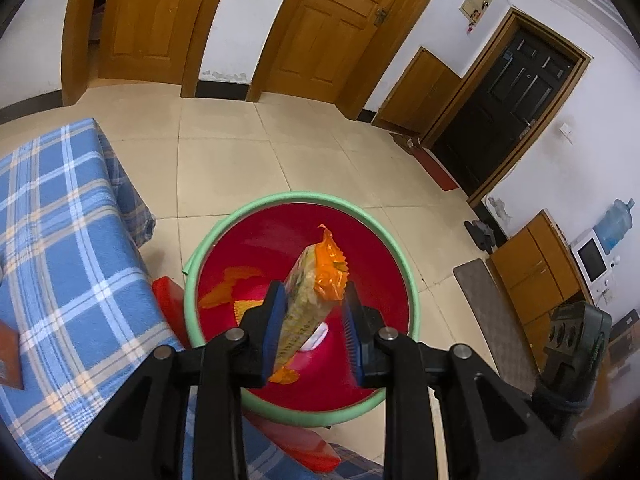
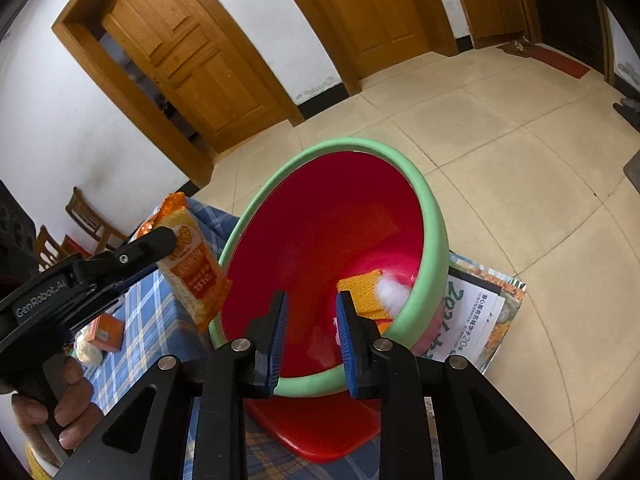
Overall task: Collect trash
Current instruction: 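Open both grippers over the red bucket, dropping socks and snack bag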
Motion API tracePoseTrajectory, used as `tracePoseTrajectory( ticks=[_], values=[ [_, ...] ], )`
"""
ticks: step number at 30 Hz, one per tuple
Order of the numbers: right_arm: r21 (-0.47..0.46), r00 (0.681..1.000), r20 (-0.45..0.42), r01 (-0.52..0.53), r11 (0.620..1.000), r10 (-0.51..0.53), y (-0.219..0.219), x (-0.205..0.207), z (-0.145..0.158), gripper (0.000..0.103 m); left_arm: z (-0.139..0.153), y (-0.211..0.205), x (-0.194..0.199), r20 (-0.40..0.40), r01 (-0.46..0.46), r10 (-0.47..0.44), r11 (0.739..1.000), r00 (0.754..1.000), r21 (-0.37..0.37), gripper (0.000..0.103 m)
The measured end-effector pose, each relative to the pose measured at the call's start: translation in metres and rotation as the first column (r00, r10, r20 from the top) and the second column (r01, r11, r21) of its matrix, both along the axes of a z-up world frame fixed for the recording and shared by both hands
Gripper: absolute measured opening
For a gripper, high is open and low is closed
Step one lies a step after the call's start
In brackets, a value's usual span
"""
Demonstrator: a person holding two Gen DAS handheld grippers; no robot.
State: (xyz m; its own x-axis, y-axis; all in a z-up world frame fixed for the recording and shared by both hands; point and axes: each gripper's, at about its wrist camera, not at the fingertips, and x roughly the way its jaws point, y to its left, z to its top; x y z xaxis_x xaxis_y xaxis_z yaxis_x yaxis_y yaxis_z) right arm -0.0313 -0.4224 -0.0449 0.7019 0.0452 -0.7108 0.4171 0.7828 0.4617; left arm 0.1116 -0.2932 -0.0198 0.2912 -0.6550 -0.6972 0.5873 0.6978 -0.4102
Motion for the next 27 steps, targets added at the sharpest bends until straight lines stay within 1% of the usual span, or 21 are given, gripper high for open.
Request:
tracePoseTrajectory(
  ticks=[4, 8, 11, 16, 20, 27],
  values=[
    [0.005, 1.000, 0.000, 0.004, 1.000, -0.004, 0.000, -0.002, 0.000, 0.025, -0.002, 0.001, 0.003, -0.023, 0.000, 0.000, 1.000, 1.000, -0.004, 0.028],
    [0.009, 1.000, 0.002, 0.004, 1.000, -0.004, 0.000, -0.004, 0.000, 0.025, 0.000, 0.003, 0.003, -0.020, -0.017, 0.017, 1.000, 1.000, -0.007, 0.042],
    [0.009, 1.000, 0.003, 0.004, 1.000, -0.004, 0.000, -0.004, 0.000, 0.025, 0.004, 0.007, 0.001, 0.000, -0.026, 0.026, 1.000, 1.000, 0.000, 0.047],
    [0.005, 1.000, 0.009, 0.004, 1.000, -0.004, 0.002, -0.006, 0.003, 0.025, 0.010, 0.016, -0.002, 0.018, -0.046, 0.045, 0.999, 0.999, 0.007, 0.049],
    [0.001, 1.000, 0.019, 0.001, 1.000, -0.001, 0.005, -0.007, 0.007, 0.025, 0.014, 0.022, -0.005, 0.029, -0.070, 0.070, 0.997, 0.997, 0.010, 0.053],
    [-0.007, 0.999, 0.034, -0.014, 1.000, 0.014, 0.013, -0.009, 0.014, 0.026, 0.019, 0.047, -0.008, 0.029, -0.119, 0.118, 0.993, 0.993, 0.013, 0.055]
  ],
)
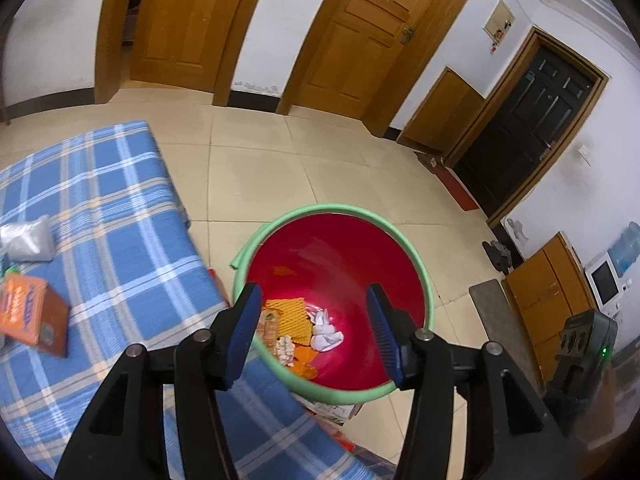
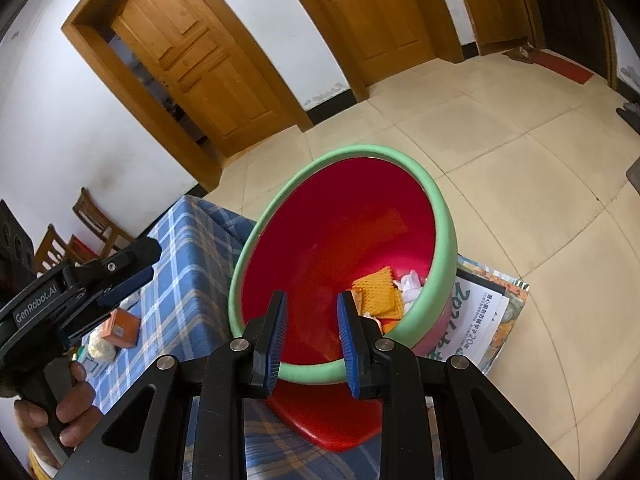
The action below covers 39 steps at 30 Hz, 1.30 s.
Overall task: Collect trash
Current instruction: 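Open both grippers over the red bucket, dropping socks and snack bag, then move both grippers back over the table toward the remaining items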
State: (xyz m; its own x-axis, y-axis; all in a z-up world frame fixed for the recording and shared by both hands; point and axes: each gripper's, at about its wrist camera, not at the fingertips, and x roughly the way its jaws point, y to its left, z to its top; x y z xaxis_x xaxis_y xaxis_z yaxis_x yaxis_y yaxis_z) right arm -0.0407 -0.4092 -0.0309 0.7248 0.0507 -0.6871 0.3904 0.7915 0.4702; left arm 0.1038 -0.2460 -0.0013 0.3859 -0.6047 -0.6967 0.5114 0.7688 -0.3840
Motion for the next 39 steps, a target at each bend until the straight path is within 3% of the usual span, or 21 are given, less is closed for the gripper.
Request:
tracePoseTrajectory(
  ticks=[15, 25, 32, 39],
  values=[
    [-0.021, 0.997, 0.025, -0.067, 0.998, 0.067, 0.033, 0.001, 0.018, 0.032, 0.008, 0.085, -0.005, 0.018, -0.188, 0.187, 0.982, 0.982, 0.024, 0.059],
    [-0.033, 0.991, 0.020, -0.134, 0.990, 0.134, 0.064, 0.012, 0.023, 0.039, 0.003, 0.162, 0.000, 0.004, -0.360, 0.360, 0.933, 0.933, 0.026, 0.060],
    [-0.047, 0.983, 0.012, -0.184, 0.982, 0.185, 0.084, 0.022, 0.023, 0.039, -0.005, 0.221, 0.012, -0.027, -0.517, 0.518, 0.855, 0.855, 0.046, 0.062],
    [-0.046, 0.974, -0.006, -0.228, 0.973, 0.228, 0.100, 0.032, 0.020, 0.040, -0.011, 0.277, 0.030, -0.065, -0.687, 0.689, 0.724, 0.722, 0.054, 0.067]
  ],
)
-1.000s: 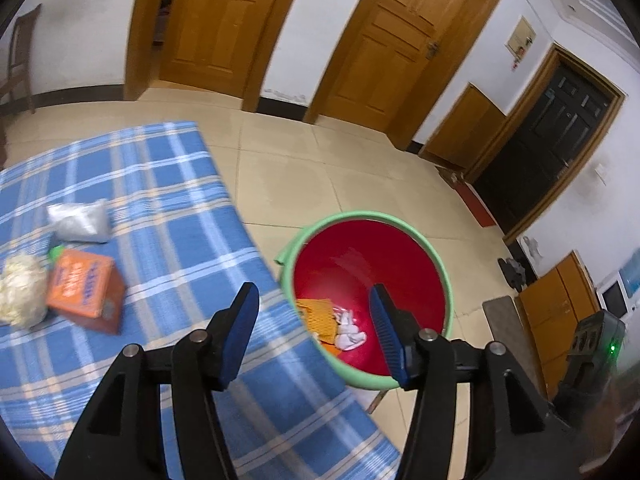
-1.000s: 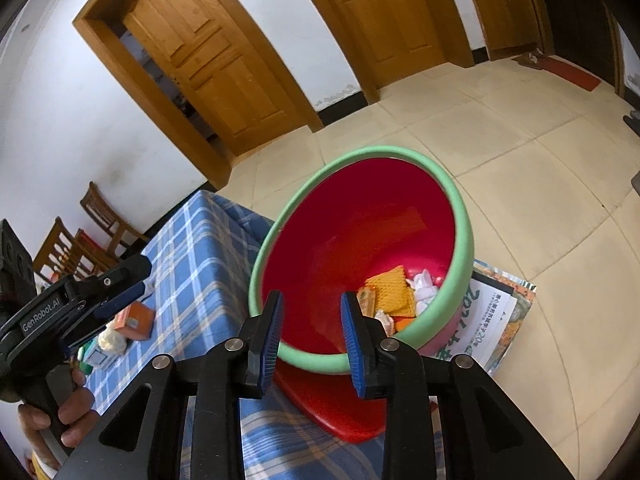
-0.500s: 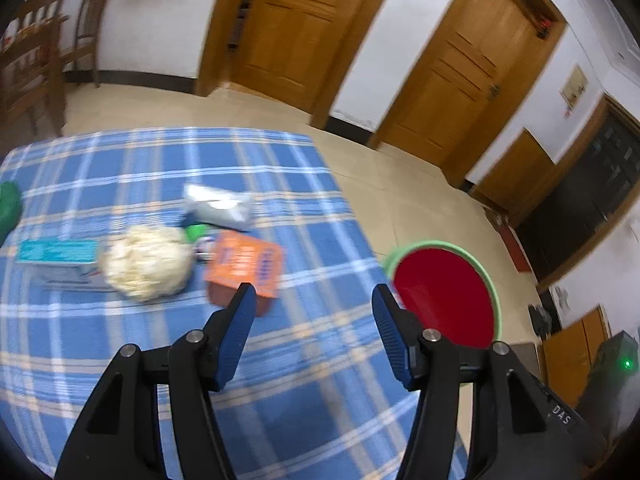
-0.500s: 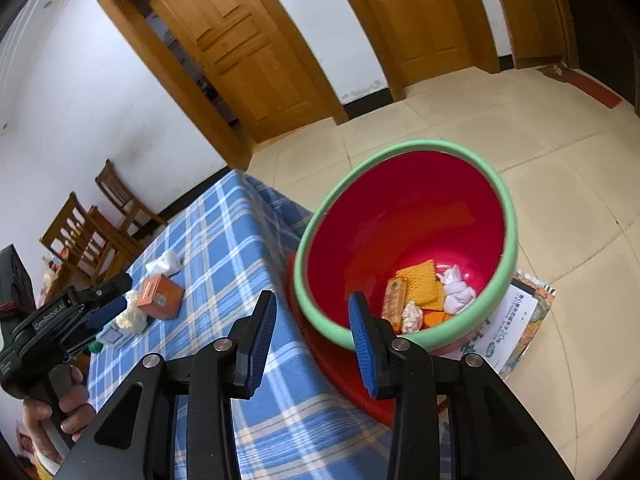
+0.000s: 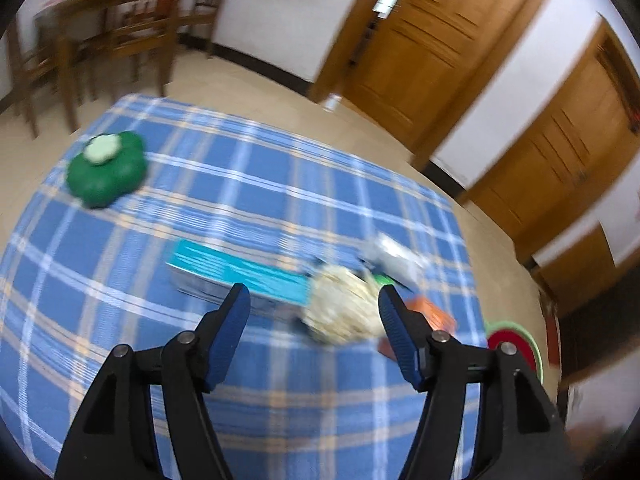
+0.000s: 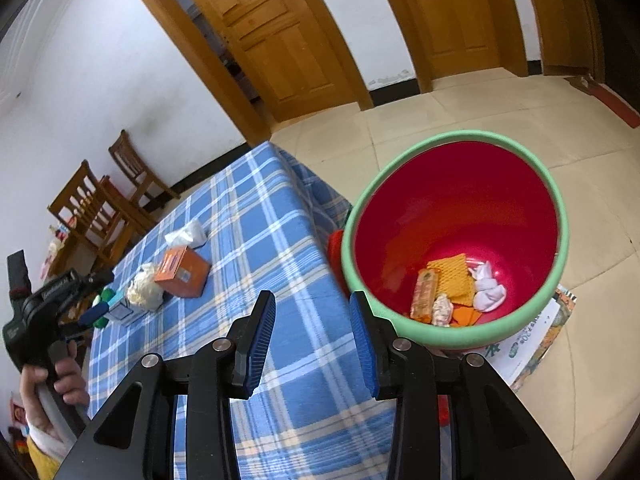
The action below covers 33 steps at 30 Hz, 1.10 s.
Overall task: Collect trash
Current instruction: 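Move both grippers back over the table toward the remaining items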
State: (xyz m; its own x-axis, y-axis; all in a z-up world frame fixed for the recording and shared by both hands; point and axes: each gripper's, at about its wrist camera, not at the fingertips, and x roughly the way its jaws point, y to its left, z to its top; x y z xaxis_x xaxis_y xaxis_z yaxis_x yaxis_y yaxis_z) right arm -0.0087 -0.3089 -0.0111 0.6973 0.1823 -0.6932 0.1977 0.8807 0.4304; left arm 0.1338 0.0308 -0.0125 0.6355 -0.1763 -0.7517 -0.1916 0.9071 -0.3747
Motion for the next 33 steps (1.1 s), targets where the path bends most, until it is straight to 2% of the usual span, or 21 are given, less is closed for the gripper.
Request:
tracePoseTrajectory(
  ticks=[5, 8, 13, 19, 22, 26, 29, 33],
  values=[
    [-0.003, 1.000, -0.009, -0.018, 1.000, 0.018, 0.006, 0.003, -0.002, 0.040, -0.013, 0.023, 0.014, -0.062, -0.113, 0.112, 0.994, 0.992, -0.011, 0.069],
    [-0.005, 1.000, -0.016, -0.022, 1.000, 0.022, 0.007, 0.005, -0.004, 0.040, -0.019, 0.030, 0.023, -0.083, -0.142, 0.140, 0.990, 0.987, -0.022, 0.069],
    [-0.003, 0.999, -0.030, -0.027, 1.000, 0.027, 0.009, 0.009, -0.008, 0.040, -0.029, 0.031, 0.035, -0.118, -0.177, 0.176, 0.984, 0.977, 0.002, 0.069],
    [-0.009, 0.999, -0.036, -0.040, 0.999, 0.039, 0.013, 0.013, -0.010, 0.040, -0.034, 0.024, 0.051, -0.108, -0.156, 0.163, 0.986, 0.981, 0.066, 0.070],
    [-0.009, 0.998, -0.041, -0.045, 0.999, 0.045, 0.015, 0.015, -0.011, 0.040, -0.035, 0.020, 0.059, -0.107, -0.137, 0.147, 0.986, 0.983, 0.095, 0.075],
    [-0.011, 0.998, -0.047, -0.053, 0.999, 0.053, 0.018, 0.018, -0.013, 0.040, -0.034, 0.016, 0.065, -0.117, -0.127, 0.141, 0.984, 0.983, 0.124, 0.075],
    [-0.008, 0.997, -0.049, -0.059, 0.998, 0.058, 0.020, 0.018, -0.015, 0.040, -0.029, 0.018, 0.060, -0.107, -0.105, 0.115, 0.990, 0.988, 0.095, 0.075],
    [-0.006, 0.997, -0.050, -0.062, 0.998, 0.062, 0.020, 0.019, -0.016, 0.040, -0.022, 0.021, 0.045, -0.096, -0.093, 0.104, 0.989, 0.990, 0.111, 0.076]
  ],
)
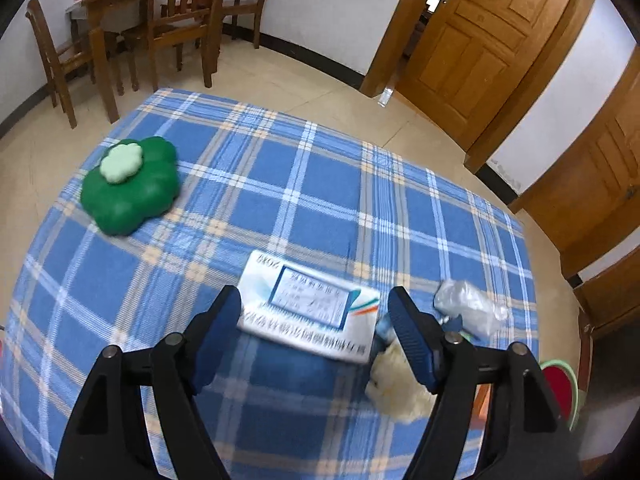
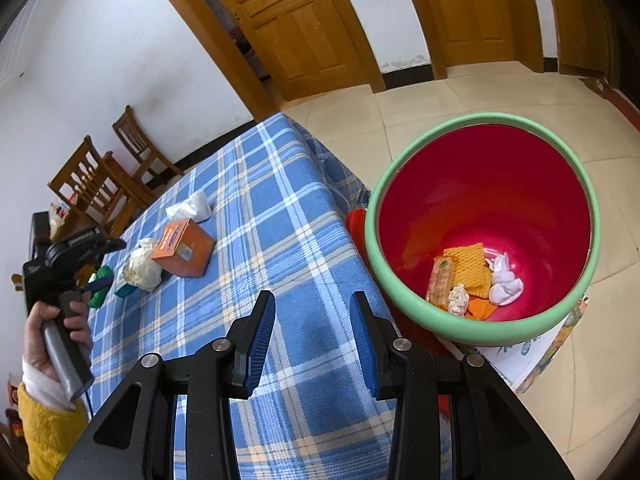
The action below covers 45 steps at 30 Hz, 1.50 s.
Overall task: Collect trash
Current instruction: 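Move both grippers back over the table toward the remaining items, then grasp the white medicine box with the left gripper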
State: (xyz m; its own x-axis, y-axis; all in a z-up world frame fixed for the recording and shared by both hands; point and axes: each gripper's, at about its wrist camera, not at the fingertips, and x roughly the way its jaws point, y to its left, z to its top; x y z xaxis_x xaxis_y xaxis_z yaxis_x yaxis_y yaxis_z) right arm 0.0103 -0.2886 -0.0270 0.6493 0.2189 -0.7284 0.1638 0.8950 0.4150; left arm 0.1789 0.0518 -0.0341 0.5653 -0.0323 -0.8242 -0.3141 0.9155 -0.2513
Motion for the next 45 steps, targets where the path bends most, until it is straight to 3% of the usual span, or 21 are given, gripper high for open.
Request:
tracePoseTrajectory(
  ticks=[4, 8, 13, 18, 29, 34, 41, 45],
  values=[
    [0.002, 1.000, 0.000, -0.009, 1.000, 0.009, 0.003, 0.001, 0.000, 0.040, -0.003, 0.007, -0.003, -0.013, 0.029, -0.028, 0.999, 1.000, 0.037, 0.076],
    [-0.004, 1.000, 0.005, -0.014, 1.000, 0.014, 0.005, -0.002, 0.002, 0.040, -0.007, 0.028, 0.006, -0.009, -0.005, 0.005, 0.999, 1.000, 0.049, 0.076],
    [-0.011, 1.000, 0.001, -0.009, 1.000, 0.009, 0.007, -0.004, 0.004, 0.040, -0.016, 0.032, 0.034, -0.063, 0.072, -0.066, 0.993, 0.996, 0.096, 0.076],
    [-0.017, 1.000, 0.001, -0.015, 1.000, 0.015, 0.012, -0.004, 0.005, 0.040, -0.025, 0.031, 0.045, -0.108, 0.089, -0.073, 0.985, 0.991, 0.146, 0.076],
    [-0.026, 0.999, 0.001, -0.042, 0.999, 0.042, 0.022, -0.002, 0.006, 0.040, -0.034, 0.048, -0.012, -0.139, 0.075, -0.051, 0.982, 0.989, 0.176, 0.076],
    [-0.026, 0.998, 0.001, -0.058, 0.998, 0.058, 0.029, -0.003, 0.006, 0.040, -0.037, 0.054, -0.047, -0.142, 0.081, -0.061, 0.987, 0.988, 0.142, 0.076],
    [-0.030, 0.997, 0.005, -0.077, 0.997, 0.077, 0.037, -0.002, 0.009, 0.040, -0.012, 0.046, -0.080, -0.052, 0.130, -0.125, 0.986, 0.991, 0.108, 0.076],
    [-0.035, 0.996, 0.003, -0.086, 0.996, 0.086, 0.042, -0.001, 0.010, 0.040, -0.003, 0.026, -0.080, -0.022, 0.216, -0.214, 0.973, 0.976, 0.088, 0.079]
  ],
)
